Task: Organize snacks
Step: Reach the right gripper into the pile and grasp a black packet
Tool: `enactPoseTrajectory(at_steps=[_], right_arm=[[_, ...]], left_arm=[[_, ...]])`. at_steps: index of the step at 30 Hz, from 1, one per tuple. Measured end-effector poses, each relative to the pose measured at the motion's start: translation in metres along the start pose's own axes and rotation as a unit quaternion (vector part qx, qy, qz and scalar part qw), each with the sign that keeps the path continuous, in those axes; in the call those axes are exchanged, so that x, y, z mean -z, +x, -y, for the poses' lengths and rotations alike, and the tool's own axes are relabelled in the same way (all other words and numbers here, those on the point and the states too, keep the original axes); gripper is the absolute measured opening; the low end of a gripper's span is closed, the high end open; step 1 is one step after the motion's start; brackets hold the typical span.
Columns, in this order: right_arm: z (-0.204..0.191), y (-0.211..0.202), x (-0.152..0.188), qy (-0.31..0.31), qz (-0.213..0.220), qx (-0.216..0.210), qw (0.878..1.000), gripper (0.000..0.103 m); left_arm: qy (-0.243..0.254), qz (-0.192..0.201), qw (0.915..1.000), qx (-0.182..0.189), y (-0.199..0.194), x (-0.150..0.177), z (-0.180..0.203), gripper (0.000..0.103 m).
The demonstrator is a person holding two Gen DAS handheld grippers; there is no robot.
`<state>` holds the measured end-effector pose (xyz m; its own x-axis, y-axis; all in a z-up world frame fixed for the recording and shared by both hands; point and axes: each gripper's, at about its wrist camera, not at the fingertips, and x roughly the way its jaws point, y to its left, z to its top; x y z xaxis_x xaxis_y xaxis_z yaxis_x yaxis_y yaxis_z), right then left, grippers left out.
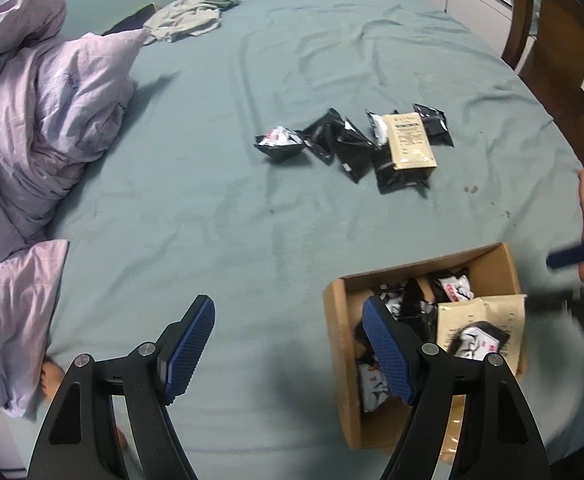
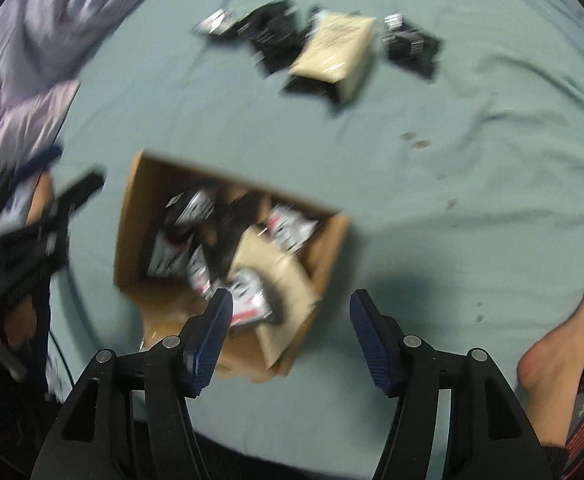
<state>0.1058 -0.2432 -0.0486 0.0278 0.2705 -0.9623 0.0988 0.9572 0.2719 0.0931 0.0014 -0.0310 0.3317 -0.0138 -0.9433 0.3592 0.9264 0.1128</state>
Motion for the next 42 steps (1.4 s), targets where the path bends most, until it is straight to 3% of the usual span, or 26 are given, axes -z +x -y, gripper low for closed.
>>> enactPoseTrajectory(at_steps=[10, 15, 20, 22, 24, 29, 32, 37, 42], right_arm=[[0.057, -0.009, -0.013, 0.108, 0.057, -0.001, 0.993, 0.06], [0.07, -0.01, -0.028, 0.125, 0.075, -0.01, 0.989, 0.06], [0.086, -0.003, -0.054, 0.146, 0.089, -0.047, 0.984, 0.061], [0.092, -0.003, -0.066, 0.145, 0.111, -0.037, 0.982, 0.061], [0.102, 0.0, -0.079, 0.157, 0.13, -0.035, 0.978, 0.061], [0.132, 0.025, -0.107, 0.248, 0.139, -0.095, 0.954, 0.061], [0.125, 0.045, -0.127, 0.23, 0.132, -0.087, 0.96, 0.061], [0.106, 0.075, -0.149, 0.191, 0.127, -0.024, 0.973, 0.061], [0.084, 0.084, -0.157, 0.133, 0.126, 0.025, 0.983, 0.062]], left_arm=[[0.029, -0.011, 0.9995, 0.01, 0.008, -0.003, 0.019, 0.077], [0.015, -0.021, 0.9994, 0.024, 0.017, -0.016, 0.023, 0.077], [0.01, -0.018, 0.9989, 0.042, 0.019, -0.034, 0.029, 0.077], [0.013, -0.009, 0.999, 0.042, 0.02, -0.042, 0.033, 0.077], [0.016, -0.002, 0.9991, 0.039, 0.021, -0.049, 0.035, 0.077], [-0.001, 0.0, 0.9987, 0.05, 0.03, -0.063, 0.036, 0.077], [0.001, 0.002, 0.9992, 0.041, 0.034, -0.069, 0.039, 0.077], [-0.016, 0.004, 0.9991, 0.04, 0.035, -0.072, 0.043, 0.077], [0.004, 0.016, 0.9995, 0.027, 0.033, -0.072, 0.052, 0.077]])
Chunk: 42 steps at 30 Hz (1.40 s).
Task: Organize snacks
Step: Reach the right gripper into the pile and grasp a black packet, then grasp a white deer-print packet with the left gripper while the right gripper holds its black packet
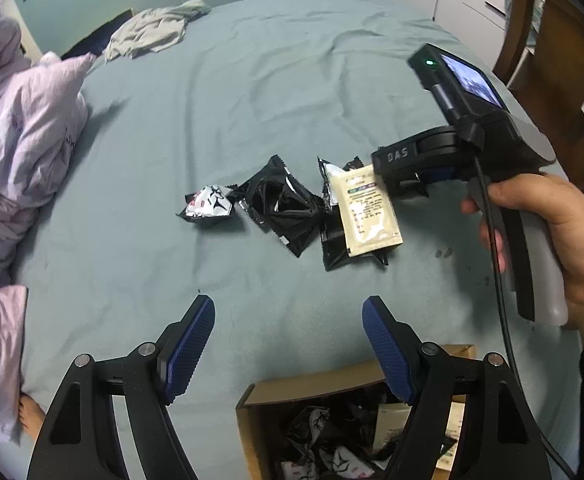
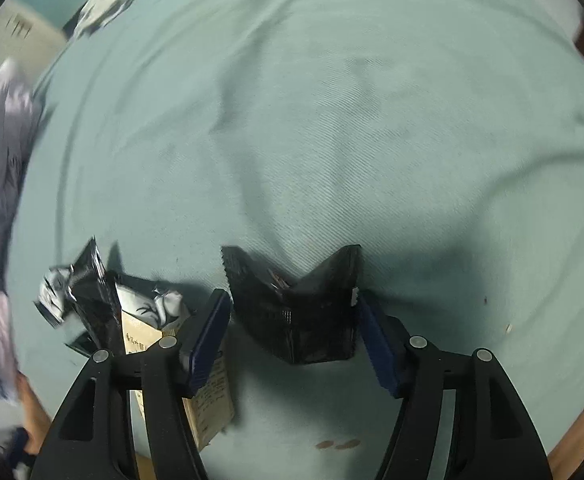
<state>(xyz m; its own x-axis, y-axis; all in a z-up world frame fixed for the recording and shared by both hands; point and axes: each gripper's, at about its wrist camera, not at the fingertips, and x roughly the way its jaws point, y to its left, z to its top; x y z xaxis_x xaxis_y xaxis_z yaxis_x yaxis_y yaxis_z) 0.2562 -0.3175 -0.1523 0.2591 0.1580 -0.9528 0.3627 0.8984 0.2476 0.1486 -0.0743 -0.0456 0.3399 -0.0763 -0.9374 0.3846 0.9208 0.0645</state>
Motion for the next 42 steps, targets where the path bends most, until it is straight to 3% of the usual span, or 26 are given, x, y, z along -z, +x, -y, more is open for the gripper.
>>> enactPoseTrajectory(at_steps=[1, 3, 6, 11, 15, 20, 23, 28, 34, 36, 38, 42], right_arm=[[-0.003, -0.001, 0.002, -0.015, 0.007, 0.006, 1.0, 0.058], [-0.006, -0.002, 0.008, -0.036, 0.016, 0.021, 0.999, 0.039], [-0.004, -0.006, 0.013, -0.046, 0.024, 0.018, 0.998, 0.033], [-0.004, -0.027, 0.022, -0.068, 0.05, 0.018, 0.996, 0.032], [0.002, -0.051, 0.038, -0.054, 0.048, -0.019, 0.997, 0.032], [0.014, -0.075, 0.053, -0.055, 0.047, -0.046, 0.996, 0.032], [0.025, -0.087, 0.058, -0.058, 0.042, -0.057, 0.996, 0.032], [0.049, -0.104, 0.063, -0.039, 0.036, -0.078, 0.996, 0.032], [0.073, -0.107, 0.067, -0.026, 0.032, -0.085, 0.996, 0.032], [0.08, -0.105, 0.067, -0.016, 0.026, -0.088, 0.996, 0.032], [0.084, -0.105, 0.067, -0.012, 0.025, -0.086, 0.996, 0.032], [0.085, -0.109, 0.066, -0.012, 0.029, -0.08, 0.996, 0.032]], left_arm=[[0.003, 0.002, 1.0, -0.001, -0.001, 0.0, 0.001, 0.077], [0.004, 0.004, 1.0, 0.0, -0.002, 0.001, 0.002, 0.077], [0.006, 0.007, 1.0, -0.003, -0.003, 0.0, 0.003, 0.077], [0.002, 0.011, 0.9999, -0.012, -0.004, -0.005, -0.002, 0.077], [-0.021, 0.0, 0.9996, -0.017, 0.007, -0.017, -0.017, 0.077], [-0.057, -0.027, 0.9979, -0.012, 0.037, -0.042, -0.042, 0.077], [-0.069, -0.028, 0.9968, -0.03, 0.059, -0.059, -0.062, 0.077], [-0.092, -0.064, 0.9922, -0.056, 0.1, -0.068, -0.086, 0.077], [-0.082, -0.074, 0.9918, -0.064, 0.125, -0.081, -0.087, 0.077], [-0.075, -0.074, 0.9927, -0.06, 0.129, -0.083, -0.082, 0.073], [-0.052, -0.084, 0.9935, -0.056, 0.135, -0.082, -0.073, 0.052], [-0.02, -0.062, 0.9965, -0.053, 0.126, -0.077, -0.063, 0.039]])
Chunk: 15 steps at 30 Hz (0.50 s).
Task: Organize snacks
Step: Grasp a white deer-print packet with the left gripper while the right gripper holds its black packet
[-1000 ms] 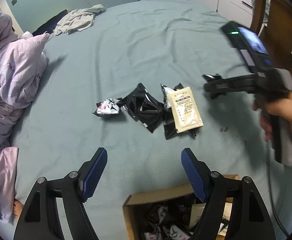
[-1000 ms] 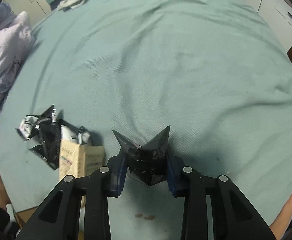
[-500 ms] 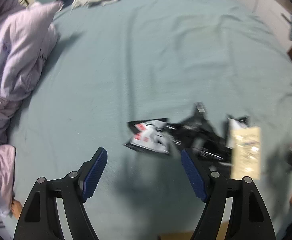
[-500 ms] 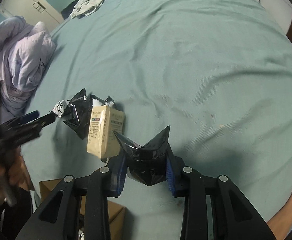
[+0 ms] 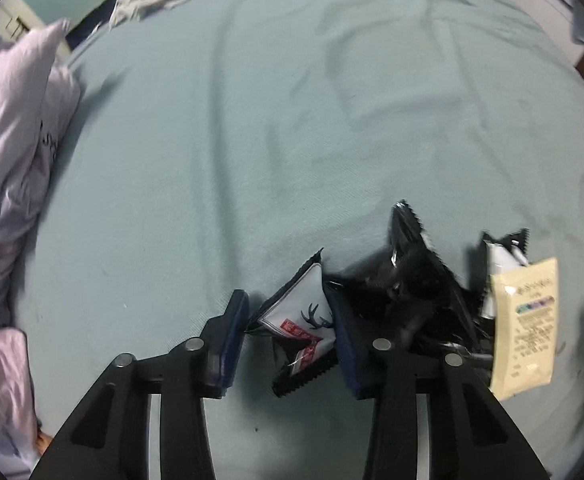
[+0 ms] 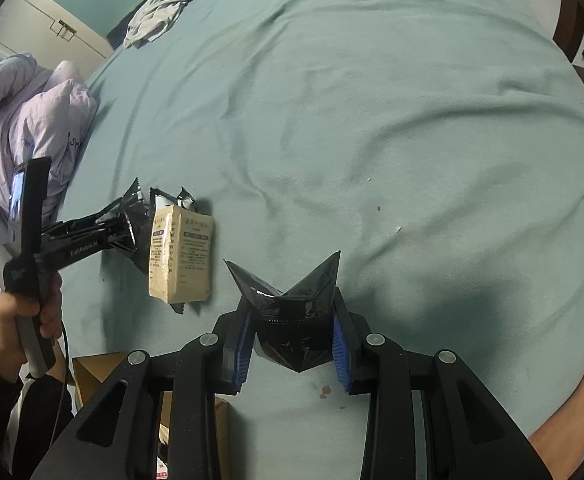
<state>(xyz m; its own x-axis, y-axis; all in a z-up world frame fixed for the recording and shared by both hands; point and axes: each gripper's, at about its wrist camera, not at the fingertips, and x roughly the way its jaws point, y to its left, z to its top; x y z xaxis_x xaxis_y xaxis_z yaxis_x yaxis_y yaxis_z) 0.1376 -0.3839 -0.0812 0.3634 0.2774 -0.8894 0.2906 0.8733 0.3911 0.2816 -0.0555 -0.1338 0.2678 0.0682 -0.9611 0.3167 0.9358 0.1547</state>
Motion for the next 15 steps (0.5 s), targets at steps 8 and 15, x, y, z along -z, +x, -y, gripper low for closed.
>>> enactPoseTrajectory(at_steps=[8, 15], right_arm=[[-0.005, -0.023, 0.014, -0.014, -0.003, 0.022, 1.0, 0.032], [-0.023, -0.065, 0.017, -0.007, 0.016, 0.034, 0.999, 0.032]], left_arm=[[-0.003, 0.037, 0.9993, 0.012, -0.058, 0.041, -0.021, 0.025], [0.048, 0.084, 0.9937, 0.056, -0.133, 0.105, -0.024, 0.024]])
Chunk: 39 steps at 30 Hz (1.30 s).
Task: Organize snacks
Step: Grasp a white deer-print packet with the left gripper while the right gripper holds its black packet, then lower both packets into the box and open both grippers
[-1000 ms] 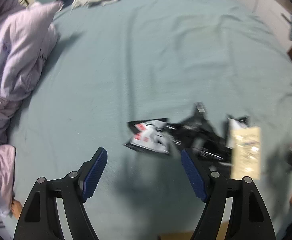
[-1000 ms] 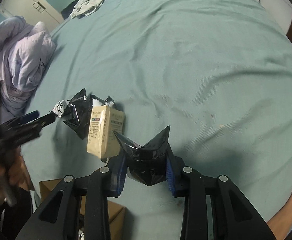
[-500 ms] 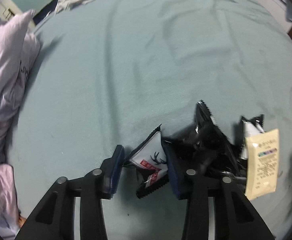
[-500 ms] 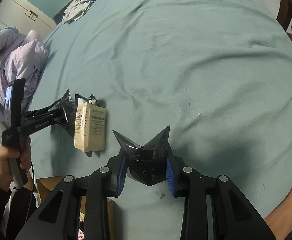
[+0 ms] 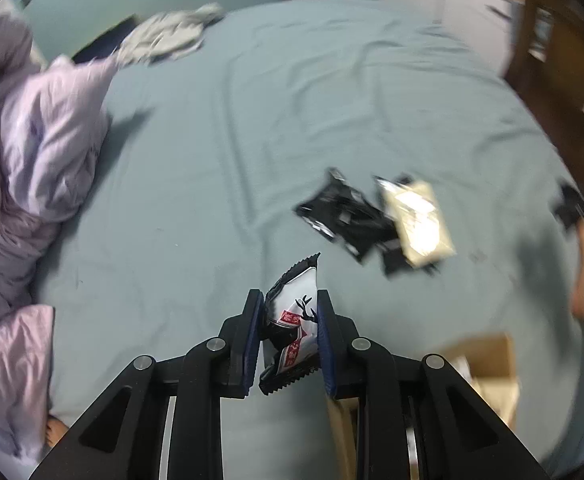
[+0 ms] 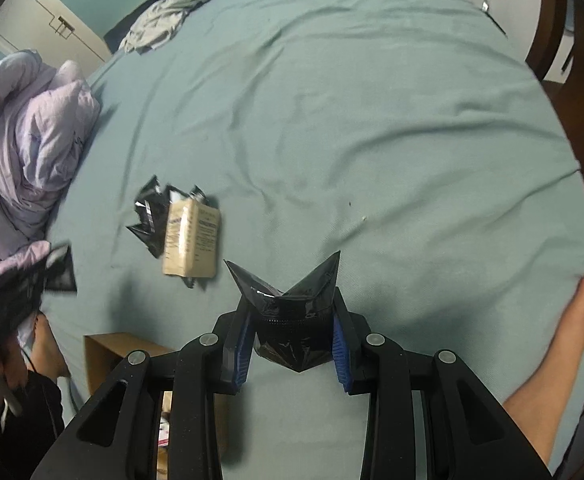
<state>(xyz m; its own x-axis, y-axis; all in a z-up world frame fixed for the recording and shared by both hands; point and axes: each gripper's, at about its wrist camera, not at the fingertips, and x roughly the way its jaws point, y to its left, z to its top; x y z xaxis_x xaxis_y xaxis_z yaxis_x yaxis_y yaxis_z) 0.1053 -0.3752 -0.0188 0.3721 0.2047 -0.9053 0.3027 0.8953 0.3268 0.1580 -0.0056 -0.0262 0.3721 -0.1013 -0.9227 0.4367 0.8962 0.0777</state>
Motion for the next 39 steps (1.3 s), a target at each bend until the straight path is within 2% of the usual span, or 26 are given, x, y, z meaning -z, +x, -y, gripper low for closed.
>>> enactPoseTrajectory(at_steps=[3, 6, 11, 14, 19, 20, 23, 24, 25, 26, 31, 39], right_arm=[[-0.014, -0.016, 0.002, 0.007, 0.002, 0.002, 1.0, 0.032], [-0.037, -0.031, 0.008, 0.0, 0.001, -0.01, 1.0, 0.032], [-0.071, -0.048, 0.024, -0.045, 0.0, -0.018, 0.999, 0.032], [-0.085, -0.05, 0.035, -0.076, -0.009, -0.015, 0.997, 0.032], [-0.096, -0.043, 0.047, -0.113, -0.05, -0.012, 0.992, 0.032], [-0.096, -0.04, 0.048, -0.115, -0.061, -0.011, 0.992, 0.032], [-0.096, -0.032, 0.051, -0.118, -0.087, -0.009, 0.989, 0.032], [-0.099, -0.029, 0.051, -0.122, -0.093, -0.008, 0.988, 0.032], [-0.101, -0.027, 0.052, -0.127, -0.098, -0.007, 0.987, 0.032], [-0.104, -0.024, 0.051, -0.13, -0.103, -0.005, 0.986, 0.032], [-0.114, -0.007, 0.053, -0.147, -0.132, 0.003, 0.98, 0.032], [-0.144, 0.025, 0.066, -0.184, -0.181, -0.009, 0.966, 0.032]], left_arm=[[0.037, 0.025, 0.9983, 0.037, -0.028, 0.025, 0.014, 0.024], [0.077, 0.017, 0.9946, 0.067, -0.042, 0.053, 0.038, 0.024], [0.136, -0.019, 0.9881, 0.069, -0.031, 0.09, 0.068, 0.025], [0.143, -0.036, 0.9866, 0.07, -0.021, 0.102, 0.076, 0.026], [0.138, -0.073, 0.9853, 0.068, 0.002, 0.112, 0.08, 0.031], [0.137, -0.077, 0.9853, 0.068, 0.005, 0.113, 0.079, 0.041], [0.141, -0.084, 0.9837, 0.074, 0.007, 0.113, 0.082, 0.06], [0.143, -0.078, 0.9844, 0.065, 0.005, 0.112, 0.083, 0.063], [0.147, -0.064, 0.9859, 0.048, 0.001, 0.11, 0.085, 0.071], [0.15, -0.051, 0.9866, 0.041, -0.003, 0.108, 0.085, 0.076], [0.136, -0.008, 0.9902, 0.029, -0.022, 0.094, 0.073, 0.077], [0.034, 0.015, 0.9992, 0.014, -0.032, 0.07, 0.032, 0.077]])
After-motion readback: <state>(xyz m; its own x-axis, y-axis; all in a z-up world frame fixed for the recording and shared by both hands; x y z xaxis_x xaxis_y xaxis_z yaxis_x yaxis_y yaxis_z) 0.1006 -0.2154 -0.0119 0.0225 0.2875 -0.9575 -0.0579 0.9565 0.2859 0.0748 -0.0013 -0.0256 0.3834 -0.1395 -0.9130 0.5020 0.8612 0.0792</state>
